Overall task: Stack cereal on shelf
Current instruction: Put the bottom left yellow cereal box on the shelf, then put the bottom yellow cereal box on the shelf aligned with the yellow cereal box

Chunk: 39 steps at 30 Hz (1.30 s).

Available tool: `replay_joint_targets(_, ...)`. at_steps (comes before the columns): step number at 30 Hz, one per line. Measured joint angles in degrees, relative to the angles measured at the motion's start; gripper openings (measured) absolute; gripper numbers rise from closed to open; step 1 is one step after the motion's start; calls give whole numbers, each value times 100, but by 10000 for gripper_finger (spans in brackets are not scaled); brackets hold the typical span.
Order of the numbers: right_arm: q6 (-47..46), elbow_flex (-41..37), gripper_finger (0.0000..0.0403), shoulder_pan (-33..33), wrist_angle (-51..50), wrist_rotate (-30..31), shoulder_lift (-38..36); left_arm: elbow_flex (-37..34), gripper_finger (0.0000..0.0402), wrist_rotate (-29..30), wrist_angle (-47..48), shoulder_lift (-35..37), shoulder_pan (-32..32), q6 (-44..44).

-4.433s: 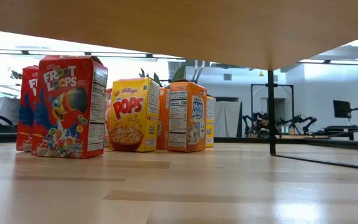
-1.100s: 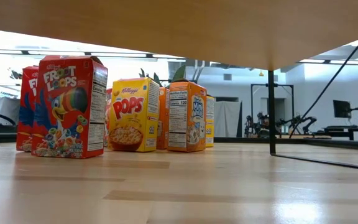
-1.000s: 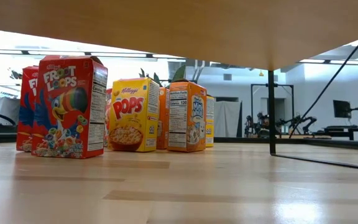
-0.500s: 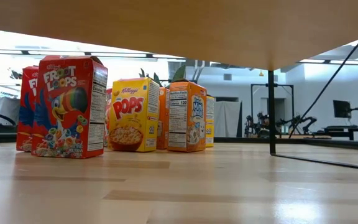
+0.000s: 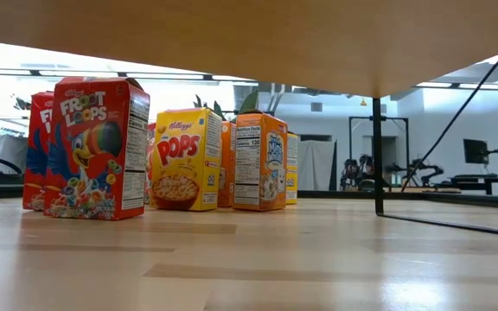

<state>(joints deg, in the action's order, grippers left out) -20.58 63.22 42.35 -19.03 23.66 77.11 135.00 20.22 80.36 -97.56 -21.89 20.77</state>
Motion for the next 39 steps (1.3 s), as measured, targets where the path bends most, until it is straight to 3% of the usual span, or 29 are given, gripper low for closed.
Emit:
replay_joint_targets(18, -829, 9, 256, -9, -906, 14, -1216, -13, 209, 177, -13, 0, 3, -8)
replay_joint_targets(25, -1003, 11, 255, -7, -1311, 29, -1604, -497, 209, 520, -28, 2, 180, -299)
replay_joint_targets(39, -1657, 11, 255, 9, -2454, 37, -1722, -2672, 209, -1015, -788, -7, 1659, -2805)
